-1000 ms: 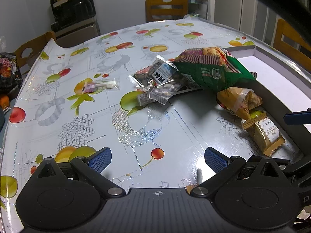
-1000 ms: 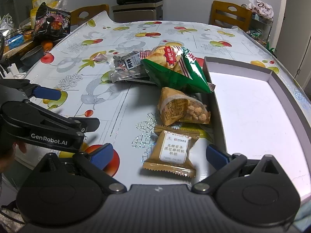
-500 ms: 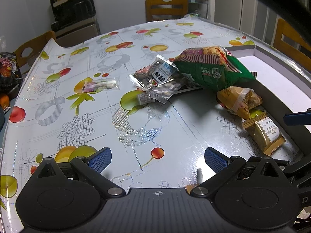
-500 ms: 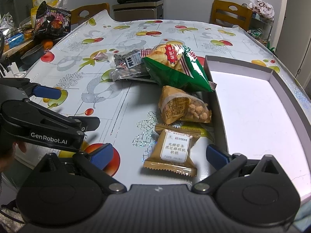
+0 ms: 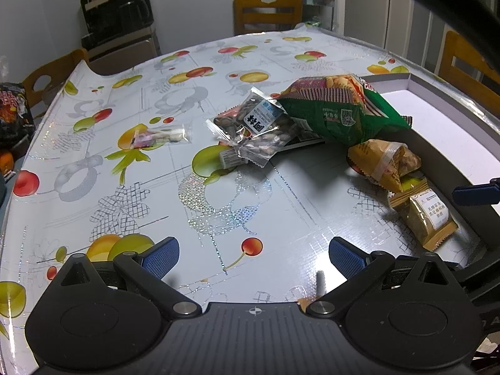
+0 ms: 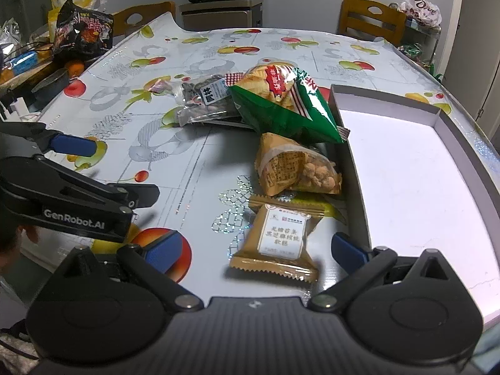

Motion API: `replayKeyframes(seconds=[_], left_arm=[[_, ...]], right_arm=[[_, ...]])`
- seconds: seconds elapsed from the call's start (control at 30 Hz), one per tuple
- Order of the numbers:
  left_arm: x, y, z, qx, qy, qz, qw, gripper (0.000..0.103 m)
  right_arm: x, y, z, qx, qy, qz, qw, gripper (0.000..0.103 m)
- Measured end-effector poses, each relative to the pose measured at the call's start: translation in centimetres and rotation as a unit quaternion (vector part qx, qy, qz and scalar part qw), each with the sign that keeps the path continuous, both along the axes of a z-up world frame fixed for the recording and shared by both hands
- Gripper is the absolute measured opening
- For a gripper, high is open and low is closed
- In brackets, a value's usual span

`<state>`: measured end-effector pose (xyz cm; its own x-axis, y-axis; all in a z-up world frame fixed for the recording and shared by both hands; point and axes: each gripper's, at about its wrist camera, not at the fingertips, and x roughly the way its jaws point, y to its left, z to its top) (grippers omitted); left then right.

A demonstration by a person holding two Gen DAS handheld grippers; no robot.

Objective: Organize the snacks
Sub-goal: 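Move right tool toward tan biscuit packet while left tool approaches clear peanut bag, then close right tool on biscuit packet while left tool closes on peanut bag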

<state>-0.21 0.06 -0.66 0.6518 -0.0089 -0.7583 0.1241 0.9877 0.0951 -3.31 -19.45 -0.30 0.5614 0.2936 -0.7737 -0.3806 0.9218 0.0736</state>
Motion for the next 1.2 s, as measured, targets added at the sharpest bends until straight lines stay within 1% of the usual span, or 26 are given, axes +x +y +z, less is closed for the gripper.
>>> replayKeyframes(seconds=[0.17, 0.23, 0.33, 0.4, 0.53, 0.63, 0.77, 0.83, 0.93, 1.0, 1.03, 1.1, 1.17, 1.2], left_arm=[[0.0, -0.2, 0.3, -0.006, -0.006, -0.011, 0.9999, 0.103], [0.1, -0.3, 0.5, -0.018, -0.014, -0.011, 0.9997, 0.103], [0.1, -0.2, 0.5, -0.012, -0.008, -0.009, 0.9999, 0.103], [0.2, -0.2, 0.4, -0.009, 0.005, -0.009, 0.9999, 0.103], [0.1, -0.2, 0.5, 0.0, 0.006, -0.01, 0.9999, 0.103], [0.2, -0.1, 0.5, 0.002, 0.005, -0.009, 0.9999, 0.103], [0.1, -0.2, 0.5, -0.003, 0.003, -0.011, 0.9999, 0.103], [0.1, -0.2, 0.5, -0.004, 0.001, -0.011, 0.9999, 0.103], [0.0, -0.2, 0.6, -0.009, -0.004, -0.013, 0.9999, 0.103], [0.0, -0.2, 0.5, -0.01, -0.007, -0.014, 0.9998, 0.103], [0.0, -0.3, 0.5, -0.012, -0.009, -0.015, 0.9998, 0.103], [0.0, -0.4, 0.5, -0.015, -0.011, -0.021, 0.9996, 0.103], [0.1, -0.6, 0.9, -0.016, -0.021, -0.031, 0.9992, 0.103], [0.1, -0.8, 1.0, -0.014, -0.028, -0.035, 0.9989, 0.103]], right_arm=[[0.1, 0.0, -0.3, 0.0, -0.004, -0.004, 1.0, 0.103], [0.1, 0.0, -0.4, 0.0, -0.006, -0.006, 1.0, 0.103], [0.2, -0.1, -0.4, 0.004, -0.009, -0.005, 1.0, 0.103], [0.2, 0.0, -0.6, 0.004, -0.011, -0.004, 1.0, 0.103], [0.2, 0.3, -1.0, -0.002, -0.022, -0.003, 1.0, 0.103], [0.0, 0.5, -1.4, -0.003, -0.029, -0.001, 1.0, 0.101], [0.1, 0.8, -1.7, -0.007, -0.032, 0.004, 0.999, 0.093], [0.2, 0.8, -1.9, -0.006, -0.03, 0.003, 1.0, 0.093], [0.1, 0.7, -2.0, -0.003, -0.036, 0.002, 0.999, 0.089], [0.1, 0.7, -2.1, -0.001, -0.041, 0.0, 0.999, 0.081], [0.1, 0.7, -2.1, -0.001, -0.043, -0.002, 0.999, 0.075], [0.1, 0.4, -2.1, 0.004, -0.05, -0.006, 0.999, 0.071], [0.2, 0.3, -2.1, 0.004, -0.056, -0.01, 0.998, 0.065], [0.2, 0.2, -2.1, 0.004, -0.06, -0.012, 0.998, 0.064]])
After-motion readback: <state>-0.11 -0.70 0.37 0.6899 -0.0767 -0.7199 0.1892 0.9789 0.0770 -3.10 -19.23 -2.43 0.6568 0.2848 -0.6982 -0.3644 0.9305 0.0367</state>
